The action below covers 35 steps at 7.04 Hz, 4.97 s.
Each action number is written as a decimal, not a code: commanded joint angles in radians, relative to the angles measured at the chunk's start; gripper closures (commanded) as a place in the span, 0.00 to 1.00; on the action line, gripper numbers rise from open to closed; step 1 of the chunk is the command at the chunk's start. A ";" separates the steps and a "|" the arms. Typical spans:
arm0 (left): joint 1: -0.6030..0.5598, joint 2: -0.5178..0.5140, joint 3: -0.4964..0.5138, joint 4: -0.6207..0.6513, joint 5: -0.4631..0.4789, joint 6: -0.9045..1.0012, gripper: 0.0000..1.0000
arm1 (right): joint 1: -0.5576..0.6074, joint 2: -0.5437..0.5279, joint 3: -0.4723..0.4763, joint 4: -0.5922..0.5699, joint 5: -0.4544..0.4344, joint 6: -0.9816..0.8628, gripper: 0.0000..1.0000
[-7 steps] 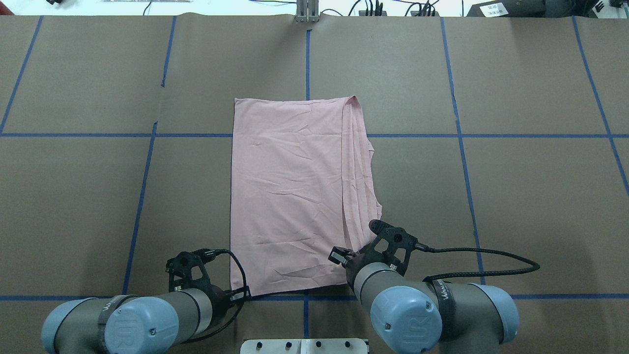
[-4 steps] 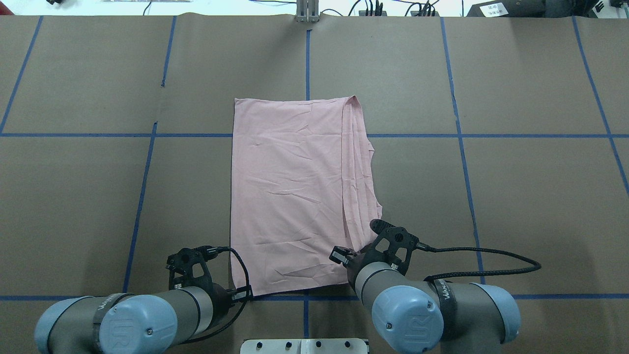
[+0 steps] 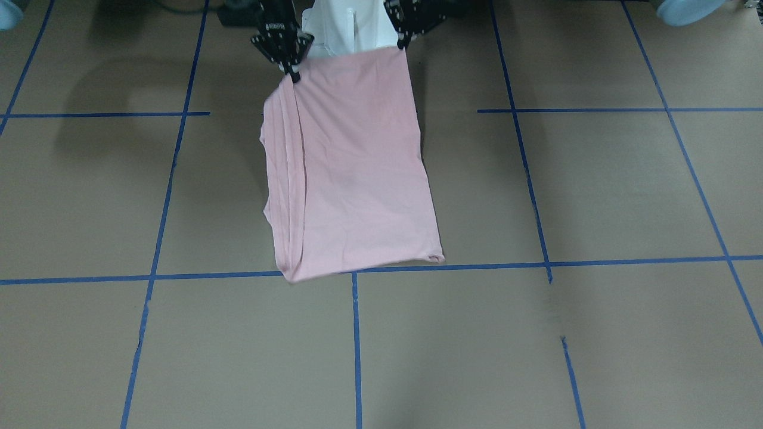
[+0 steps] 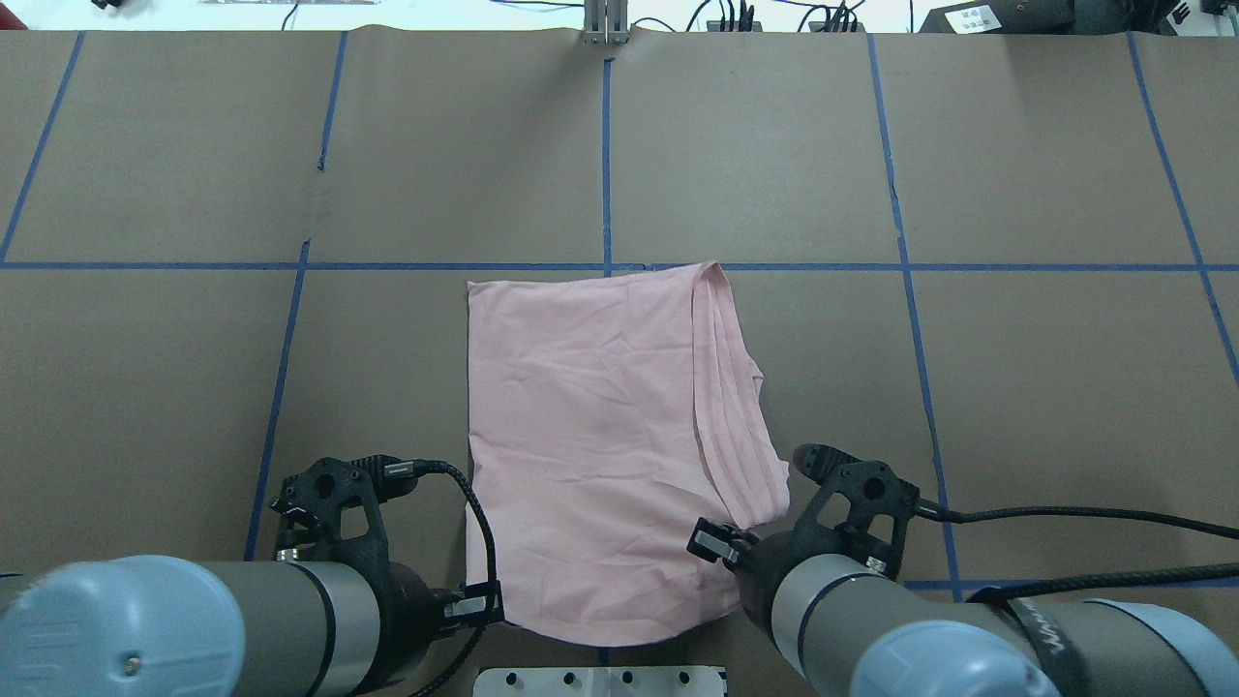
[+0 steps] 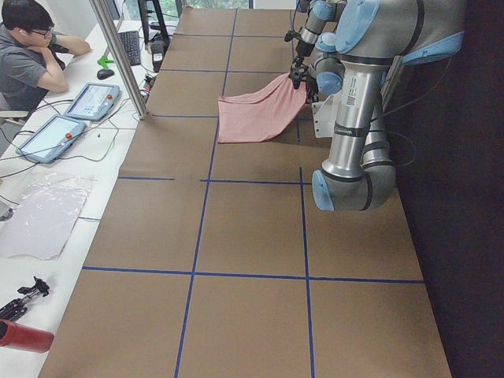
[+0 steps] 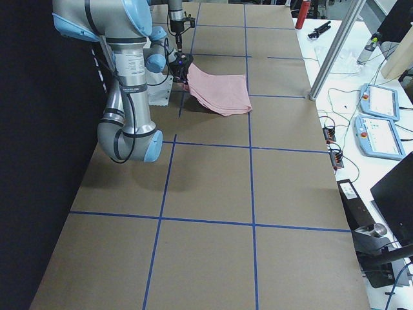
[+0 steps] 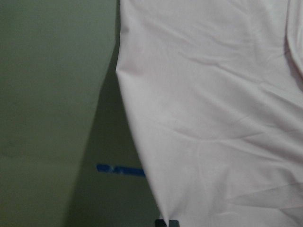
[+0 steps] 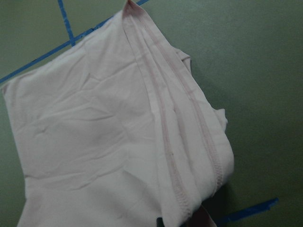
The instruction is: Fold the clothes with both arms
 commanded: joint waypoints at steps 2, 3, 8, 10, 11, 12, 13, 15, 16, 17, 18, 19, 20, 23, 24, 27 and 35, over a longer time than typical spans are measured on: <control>-0.091 -0.053 0.016 0.077 -0.025 0.139 1.00 | -0.004 0.060 0.007 -0.090 0.002 -0.002 1.00; -0.160 -0.074 0.095 0.051 -0.027 0.219 1.00 | 0.063 0.127 -0.080 -0.082 0.008 -0.030 1.00; -0.320 -0.135 0.388 -0.124 -0.029 0.383 1.00 | 0.313 0.172 -0.402 0.120 0.145 -0.183 1.00; -0.436 -0.180 0.592 -0.252 -0.035 0.494 0.44 | 0.420 0.326 -0.659 0.151 0.192 -0.299 0.02; -0.492 -0.208 0.746 -0.397 -0.050 0.560 0.00 | 0.485 0.363 -0.808 0.245 0.217 -0.374 0.00; -0.545 -0.215 0.824 -0.459 -0.065 0.624 0.00 | 0.548 0.367 -0.900 0.351 0.288 -0.460 0.00; -0.585 -0.216 0.823 -0.466 -0.132 0.694 0.00 | 0.589 0.370 -0.929 0.366 0.330 -0.531 0.00; -0.587 -0.217 0.814 -0.466 -0.160 0.703 0.00 | 0.649 0.370 -0.924 0.366 0.456 -0.634 0.00; -0.587 -0.211 0.783 -0.461 -0.162 0.703 0.00 | 0.672 0.370 -0.915 0.364 0.512 -0.691 0.00; -0.587 -0.197 0.750 -0.451 -0.162 0.712 0.00 | 0.692 0.361 -0.897 0.361 0.546 -0.721 0.00; -0.589 -0.177 0.713 -0.435 -0.167 0.770 0.00 | 0.714 0.335 -0.862 0.355 0.570 -0.754 0.00; -0.598 -0.150 0.649 -0.373 -0.167 0.855 0.00 | 0.752 0.277 -0.814 0.355 0.621 -0.837 0.00; -0.637 -0.134 0.575 -0.284 -0.168 0.946 0.00 | 0.812 0.209 -0.756 0.355 0.680 -0.957 0.00; -0.891 0.051 0.459 -0.204 -0.306 1.387 0.00 | 1.096 -0.077 -0.632 0.338 0.891 -1.450 0.00; -1.019 0.105 0.468 -0.202 -0.341 1.581 0.00 | 1.245 -0.160 -0.639 0.320 0.965 -1.680 0.00; -1.366 0.259 0.606 -0.213 -0.574 1.870 0.00 | 1.520 -0.234 -0.692 0.013 0.963 -2.129 0.00; -1.449 0.438 0.775 -0.213 -0.760 1.841 0.00 | 1.535 -0.388 -0.771 0.162 1.058 -1.972 0.00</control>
